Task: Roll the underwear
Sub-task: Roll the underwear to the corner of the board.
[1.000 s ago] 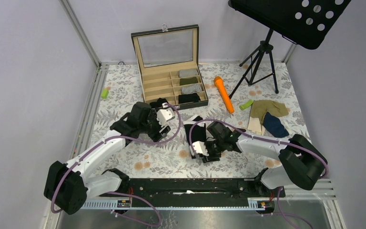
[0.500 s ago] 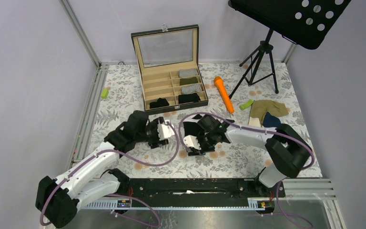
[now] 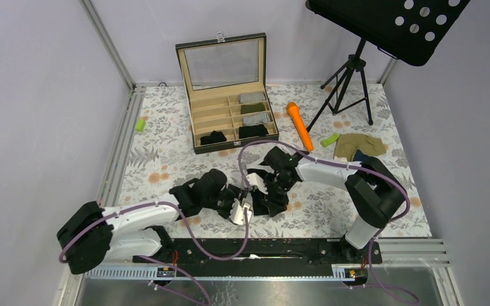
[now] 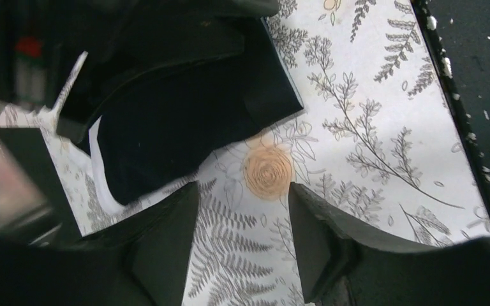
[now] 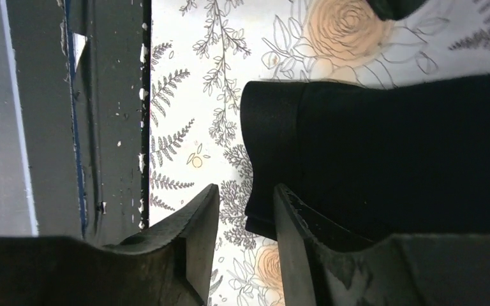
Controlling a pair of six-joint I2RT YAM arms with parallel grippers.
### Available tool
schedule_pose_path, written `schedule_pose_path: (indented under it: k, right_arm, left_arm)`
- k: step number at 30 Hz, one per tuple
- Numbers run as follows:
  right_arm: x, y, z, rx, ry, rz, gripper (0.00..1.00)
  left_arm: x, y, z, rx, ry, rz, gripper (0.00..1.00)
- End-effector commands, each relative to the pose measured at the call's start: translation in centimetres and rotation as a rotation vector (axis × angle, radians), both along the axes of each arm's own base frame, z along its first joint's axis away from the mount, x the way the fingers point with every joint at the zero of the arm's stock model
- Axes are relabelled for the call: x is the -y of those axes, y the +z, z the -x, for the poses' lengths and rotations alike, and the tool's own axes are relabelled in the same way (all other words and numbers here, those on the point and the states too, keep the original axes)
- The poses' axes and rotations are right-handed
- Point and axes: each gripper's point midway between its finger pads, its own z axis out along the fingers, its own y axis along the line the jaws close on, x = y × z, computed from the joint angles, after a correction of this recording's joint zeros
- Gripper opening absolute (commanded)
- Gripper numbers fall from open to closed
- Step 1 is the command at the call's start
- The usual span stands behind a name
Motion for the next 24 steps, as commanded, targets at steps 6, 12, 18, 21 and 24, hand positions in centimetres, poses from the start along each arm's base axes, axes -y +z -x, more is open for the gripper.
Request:
schedule_pose_path:
  k: [6, 12, 18, 21, 24]
  right_arm:
    - [0.1, 7.7, -4.5, -0.103, -0.350, -0.163, 0.46]
    - [1.6, 8.8, -5.3, -0.090, -0.461, -0.212, 0.47]
    - [3.1, 8.8, -5.5, -0.077, -0.535, -0.225, 0.48]
    - [3.5, 8.7, -5.4, -0.067, -0.545, -0.223, 0.48]
    - [3.6, 8.8, -5.2, -0.068, -0.551, -0.224, 0.49]
  left_arm:
    - [4.9, 0.6, 2.1, 0.117, -0.319, 0.120, 0.54]
    - [6.5, -0.6, 2.8, 0.070, -0.304, 0.104, 0.54]
    - [7.0, -2.2, 2.4, 0.061, -0.278, 0.046, 0.54]
    - [6.9, -3.1, 1.9, 0.066, -0.259, 0.012, 0.52]
    - [6.8, -3.5, 1.6, 0.070, -0.239, -0.007, 0.49]
